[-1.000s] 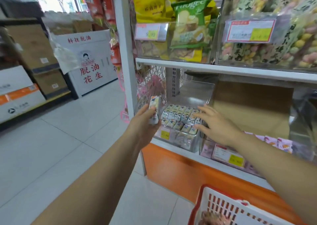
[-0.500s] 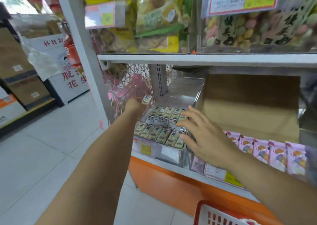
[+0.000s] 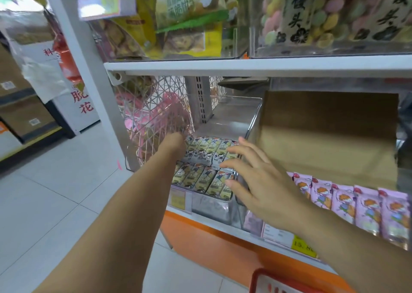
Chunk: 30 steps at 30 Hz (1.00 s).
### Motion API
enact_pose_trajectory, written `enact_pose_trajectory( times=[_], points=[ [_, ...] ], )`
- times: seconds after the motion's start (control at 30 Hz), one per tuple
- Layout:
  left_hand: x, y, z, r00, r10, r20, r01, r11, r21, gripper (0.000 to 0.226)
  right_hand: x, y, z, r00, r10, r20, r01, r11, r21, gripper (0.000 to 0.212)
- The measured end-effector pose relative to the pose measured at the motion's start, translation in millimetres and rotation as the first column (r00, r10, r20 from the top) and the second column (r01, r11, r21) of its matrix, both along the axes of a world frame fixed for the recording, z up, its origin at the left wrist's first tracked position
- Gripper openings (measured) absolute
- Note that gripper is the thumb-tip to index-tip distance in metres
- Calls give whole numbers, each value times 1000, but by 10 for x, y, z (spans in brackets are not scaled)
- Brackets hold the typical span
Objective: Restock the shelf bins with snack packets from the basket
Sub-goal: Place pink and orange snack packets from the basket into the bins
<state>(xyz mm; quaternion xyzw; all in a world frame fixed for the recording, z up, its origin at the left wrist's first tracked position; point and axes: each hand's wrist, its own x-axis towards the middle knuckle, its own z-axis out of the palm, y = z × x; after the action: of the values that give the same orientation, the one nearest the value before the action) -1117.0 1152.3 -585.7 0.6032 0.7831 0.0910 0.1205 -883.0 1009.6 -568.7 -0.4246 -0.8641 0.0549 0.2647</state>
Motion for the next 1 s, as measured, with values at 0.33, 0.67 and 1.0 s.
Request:
enact_pose_trajectory(
  times=[0.33, 0.67, 1.0],
  points=[
    [-31, -66, -56, 978, -83, -190, 52, 986, -160, 51, -5, -8, -6, 1000, -4, 4, 4, 1000, 6, 55],
    [76, -201, 108, 936, -194, -293, 131, 966, -222, 51, 0, -7, -15, 1000, -4, 4, 4, 1000, 13, 55],
    [625, -1905, 292, 924, -318, 211, 116, 761, 638, 31, -15, -243, 117, 999, -11, 50, 9, 999, 39, 49]
  ],
)
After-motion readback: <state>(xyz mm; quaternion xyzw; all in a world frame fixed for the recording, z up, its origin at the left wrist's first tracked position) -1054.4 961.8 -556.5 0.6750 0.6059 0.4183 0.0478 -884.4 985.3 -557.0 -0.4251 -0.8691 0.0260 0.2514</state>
